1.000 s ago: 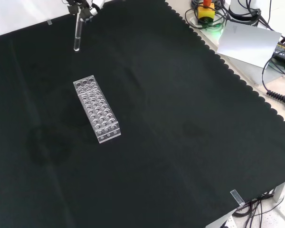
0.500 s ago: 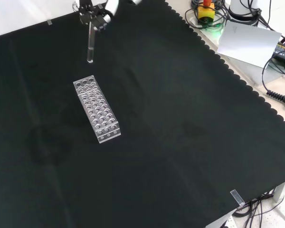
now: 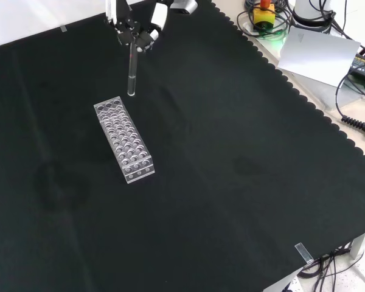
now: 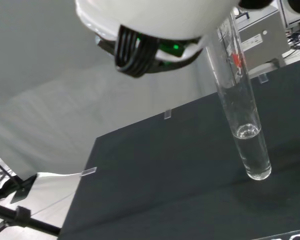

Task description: Shake the test tube.

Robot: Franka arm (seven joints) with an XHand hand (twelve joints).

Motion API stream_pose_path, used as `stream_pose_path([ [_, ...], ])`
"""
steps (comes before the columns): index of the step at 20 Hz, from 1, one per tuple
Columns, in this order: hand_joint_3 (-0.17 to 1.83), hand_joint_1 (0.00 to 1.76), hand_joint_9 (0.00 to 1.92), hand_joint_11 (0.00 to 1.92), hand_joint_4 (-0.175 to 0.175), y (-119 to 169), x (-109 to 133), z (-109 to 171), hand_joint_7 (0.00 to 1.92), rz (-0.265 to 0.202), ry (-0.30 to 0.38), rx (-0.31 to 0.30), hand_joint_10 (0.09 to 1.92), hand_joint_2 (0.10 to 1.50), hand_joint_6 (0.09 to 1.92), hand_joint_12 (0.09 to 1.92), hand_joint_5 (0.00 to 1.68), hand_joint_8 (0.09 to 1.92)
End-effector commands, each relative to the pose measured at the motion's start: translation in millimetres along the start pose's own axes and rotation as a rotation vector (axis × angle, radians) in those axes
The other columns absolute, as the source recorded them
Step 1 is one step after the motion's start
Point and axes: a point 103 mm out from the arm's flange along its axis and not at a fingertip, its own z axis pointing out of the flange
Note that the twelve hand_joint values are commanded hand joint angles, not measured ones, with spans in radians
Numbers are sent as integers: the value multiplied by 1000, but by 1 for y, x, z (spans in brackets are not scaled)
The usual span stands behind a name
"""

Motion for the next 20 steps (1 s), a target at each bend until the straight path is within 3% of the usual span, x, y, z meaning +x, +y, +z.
stream_pose_path([
  [1, 653, 1229, 1755, 1372, -175, -6, -48, -15, 1844, 81, -57, -28, 298, 611, 362, 848, 1434, 347],
  [9, 655, 1230, 1756, 1372, -175, -28, -163, -60, 1844, 273, -218, -95, 296, 610, 361, 846, 1434, 345],
  [12, 655, 1230, 1757, 1372, -175, -34, -195, -77, 1844, 328, -267, -114, 296, 610, 361, 846, 1434, 345],
  [16, 656, 1230, 1757, 1372, -175, -37, -216, -92, 1844, 373, -311, -147, 295, 609, 361, 845, 1435, 344],
  [20, 656, 1230, 1757, 1372, -175, -32, -210, -91, 1844, 360, -297, -141, 294, 609, 361, 845, 1435, 343],
])
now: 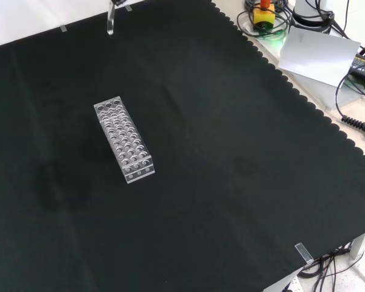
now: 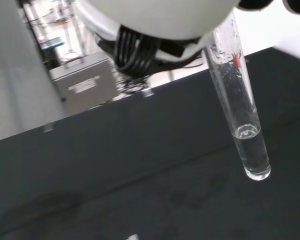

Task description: Shake the test tube.

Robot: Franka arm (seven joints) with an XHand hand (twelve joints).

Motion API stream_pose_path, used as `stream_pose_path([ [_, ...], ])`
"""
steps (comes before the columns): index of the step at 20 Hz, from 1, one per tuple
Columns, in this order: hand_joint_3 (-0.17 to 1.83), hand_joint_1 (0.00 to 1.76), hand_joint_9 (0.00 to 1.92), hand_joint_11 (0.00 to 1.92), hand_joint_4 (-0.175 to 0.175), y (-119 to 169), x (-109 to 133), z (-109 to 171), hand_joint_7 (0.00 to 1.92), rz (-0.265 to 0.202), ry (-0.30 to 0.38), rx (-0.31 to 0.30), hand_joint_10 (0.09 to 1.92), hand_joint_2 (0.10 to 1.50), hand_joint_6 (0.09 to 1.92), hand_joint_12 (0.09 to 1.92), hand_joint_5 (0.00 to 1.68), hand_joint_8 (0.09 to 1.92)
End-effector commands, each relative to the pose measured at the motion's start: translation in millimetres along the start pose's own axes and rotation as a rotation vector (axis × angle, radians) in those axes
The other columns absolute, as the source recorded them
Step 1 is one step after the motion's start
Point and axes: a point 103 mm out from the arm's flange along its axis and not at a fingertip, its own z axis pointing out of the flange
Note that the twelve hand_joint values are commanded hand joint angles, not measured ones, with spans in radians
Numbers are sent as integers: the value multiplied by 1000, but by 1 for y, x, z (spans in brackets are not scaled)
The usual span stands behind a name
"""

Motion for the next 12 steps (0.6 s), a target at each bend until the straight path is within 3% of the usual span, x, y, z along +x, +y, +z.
stream_pose_path([
  [1, 657, 1230, 1757, 1372, -175, 4, -1, -4, 1844, 9, 10, -9, 294, 609, 361, 845, 1435, 343],
  [6, 657, 1230, 1758, 1372, -175, -3, 40, 9, 1844, -50, 71, 26, 293, 609, 361, 844, 1435, 342],
  [12, 658, 1230, 1759, 1371, -175, -22, 109, 24, 1844, -168, 175, 95, 291, 608, 361, 844, 1435, 342],
])
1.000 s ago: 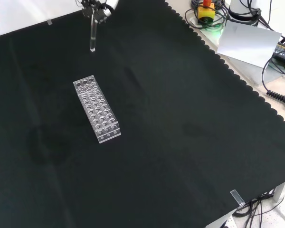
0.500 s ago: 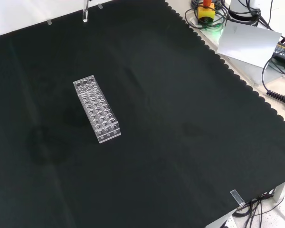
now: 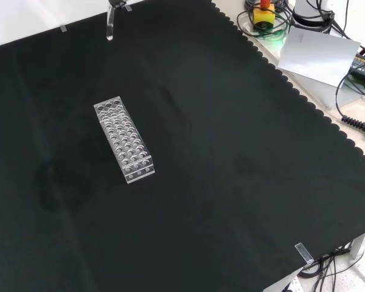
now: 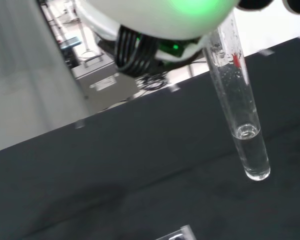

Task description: Shake the test tube.

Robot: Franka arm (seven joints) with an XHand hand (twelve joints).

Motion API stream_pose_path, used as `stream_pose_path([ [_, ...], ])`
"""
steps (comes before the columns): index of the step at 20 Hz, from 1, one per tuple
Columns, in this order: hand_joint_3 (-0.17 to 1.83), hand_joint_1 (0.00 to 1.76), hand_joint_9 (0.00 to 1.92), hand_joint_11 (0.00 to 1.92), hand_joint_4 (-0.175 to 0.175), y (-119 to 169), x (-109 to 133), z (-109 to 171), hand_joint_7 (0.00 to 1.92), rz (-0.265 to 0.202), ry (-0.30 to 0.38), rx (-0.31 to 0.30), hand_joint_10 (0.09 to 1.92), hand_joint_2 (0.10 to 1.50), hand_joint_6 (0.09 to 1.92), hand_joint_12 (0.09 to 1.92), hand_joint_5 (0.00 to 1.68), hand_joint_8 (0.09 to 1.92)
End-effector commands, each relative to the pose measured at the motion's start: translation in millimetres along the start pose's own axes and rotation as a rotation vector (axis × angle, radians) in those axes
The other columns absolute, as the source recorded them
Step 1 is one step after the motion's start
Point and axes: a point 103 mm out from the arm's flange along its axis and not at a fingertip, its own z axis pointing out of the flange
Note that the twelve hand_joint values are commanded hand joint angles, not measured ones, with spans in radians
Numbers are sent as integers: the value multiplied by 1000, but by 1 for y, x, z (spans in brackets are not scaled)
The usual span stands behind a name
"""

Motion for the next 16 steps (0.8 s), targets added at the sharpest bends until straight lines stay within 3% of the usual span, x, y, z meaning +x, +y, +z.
stream_pose_path([
  [1, 658, 1230, 1759, 1371, -175, -18, 78, 24, 1844, -136, 115, 83, 291, 608, 361, 844, 1435, 341],
  [4, 658, 1230, 1759, 1371, -175, -29, 112, 30, 1844, -196, 174, 122, 291, 608, 360, 844, 1435, 341],
  [9, 658, 1230, 1760, 1372, -175, -38, 153, 30, 1844, -259, 251, 155, 290, 608, 360, 843, 1436, 340],
  [13, 659, 1230, 1760, 1372, -175, -34, 156, 28, 1844, -262, 244, 146, 289, 607, 360, 843, 1436, 340],
  [16, 659, 1230, 1761, 1372, -175, -25, 138, 26, 1844, -235, 206, 132, 288, 607, 360, 843, 1436, 339],
])
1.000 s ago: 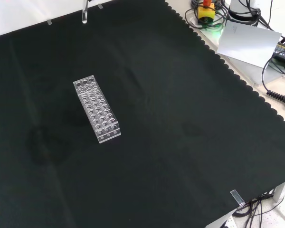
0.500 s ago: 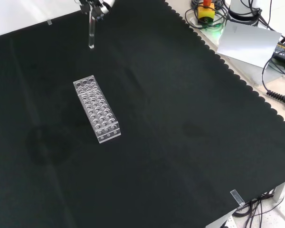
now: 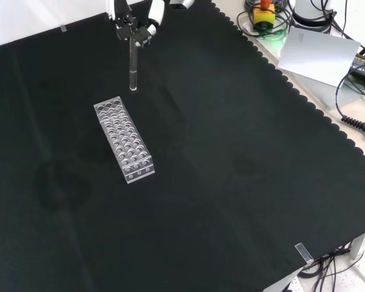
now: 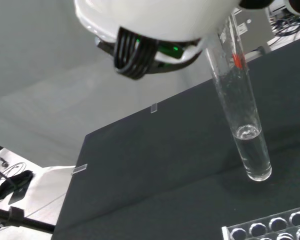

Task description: Shake the test tube.

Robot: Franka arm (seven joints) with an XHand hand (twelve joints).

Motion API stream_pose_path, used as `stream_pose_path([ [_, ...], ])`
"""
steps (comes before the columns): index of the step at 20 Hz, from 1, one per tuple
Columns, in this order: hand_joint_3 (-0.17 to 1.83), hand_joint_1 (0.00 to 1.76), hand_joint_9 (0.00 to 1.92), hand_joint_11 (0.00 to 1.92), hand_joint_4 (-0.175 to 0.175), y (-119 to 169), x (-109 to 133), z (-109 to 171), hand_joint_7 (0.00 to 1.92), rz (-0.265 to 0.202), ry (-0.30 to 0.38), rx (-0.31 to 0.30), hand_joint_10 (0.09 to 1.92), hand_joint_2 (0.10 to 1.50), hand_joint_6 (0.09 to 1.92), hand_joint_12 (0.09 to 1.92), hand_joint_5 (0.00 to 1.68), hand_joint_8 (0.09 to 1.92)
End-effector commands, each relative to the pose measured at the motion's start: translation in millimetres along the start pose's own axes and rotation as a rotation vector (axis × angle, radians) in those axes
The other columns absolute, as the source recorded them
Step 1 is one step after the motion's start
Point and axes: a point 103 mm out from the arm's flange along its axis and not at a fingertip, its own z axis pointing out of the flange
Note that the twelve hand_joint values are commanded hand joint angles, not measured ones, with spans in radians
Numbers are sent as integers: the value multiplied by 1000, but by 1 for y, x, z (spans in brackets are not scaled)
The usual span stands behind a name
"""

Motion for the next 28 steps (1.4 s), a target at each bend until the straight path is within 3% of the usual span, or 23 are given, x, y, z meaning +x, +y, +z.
stream_pose_path([
  [1, 659, 1230, 1761, 1372, -175, 4, -25, -8, 1845, 28, -50, -9, 288, 607, 360, 843, 1436, 339],
  [6, 660, 1230, 1763, 1372, -175, 4, -85, -32, 1845, 114, -147, -45, 287, 607, 359, 843, 1436, 339],
  [11, 660, 1230, 1763, 1372, -175, -4, -146, -60, 1845, 247, -205, -88, 286, 607, 359, 842, 1437, 338],
  [17, 660, 1230, 1764, 1372, -175, -8, -192, -85, 1845, 382, -249, -141, 285, 606, 359, 842, 1437, 337],
  [22, 661, 1230, 1765, 1372, -175, -5, -191, -85, 1845, 380, -240, -142, 284, 606, 358, 842, 1437, 337],
  [28, 661, 1230, 1766, 1373, -175, 2, -152, -60, 1845, 309, -176, -102, 283, 606, 358, 842, 1437, 336],
])
